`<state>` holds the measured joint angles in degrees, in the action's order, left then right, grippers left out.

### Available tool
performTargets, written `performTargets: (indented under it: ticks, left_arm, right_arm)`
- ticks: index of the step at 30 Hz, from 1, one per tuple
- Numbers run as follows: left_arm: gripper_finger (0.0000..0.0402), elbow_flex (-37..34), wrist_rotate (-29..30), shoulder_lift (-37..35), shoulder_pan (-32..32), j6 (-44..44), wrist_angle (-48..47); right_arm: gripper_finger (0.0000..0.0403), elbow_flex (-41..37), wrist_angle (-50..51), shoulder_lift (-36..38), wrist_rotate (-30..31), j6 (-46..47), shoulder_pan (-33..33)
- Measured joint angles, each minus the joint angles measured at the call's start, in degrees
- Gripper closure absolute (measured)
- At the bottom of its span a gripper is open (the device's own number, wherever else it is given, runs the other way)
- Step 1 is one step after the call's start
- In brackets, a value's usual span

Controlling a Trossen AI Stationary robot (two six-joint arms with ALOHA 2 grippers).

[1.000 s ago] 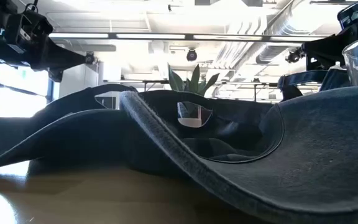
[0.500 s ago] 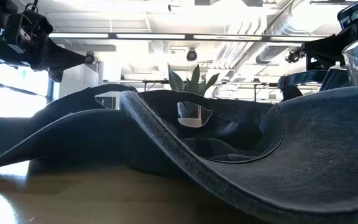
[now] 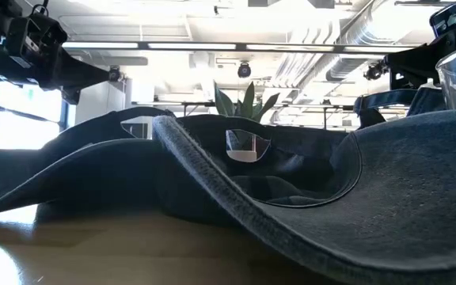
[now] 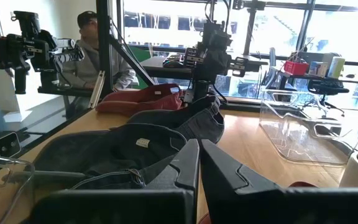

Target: Pick & Place hat

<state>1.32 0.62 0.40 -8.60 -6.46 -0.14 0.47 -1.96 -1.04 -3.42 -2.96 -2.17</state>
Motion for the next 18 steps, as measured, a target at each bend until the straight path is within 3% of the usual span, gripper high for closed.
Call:
performTargets:
  ticks: [8,12,18]
  left_arm:
    - [0.0401,-0.02,-0.04,0.01,0.02,-0.69,0.08]
    - [0.0401,0.0,-0.04,0.01,0.0,-10.62,1.11]
    - [0.0401,0.0,5.87,0.18,0.0,-29.87,2.13]
  right_arm:
    - [0.0391,0.0,0.0,0.0,0.0,0.0,0.0]
    - [0.0391,0.0,0.0,0.0,0.0,0.0,0.0]
    - [0.0391,0.02,0.0,0.0,0.0,0.0,0.0]
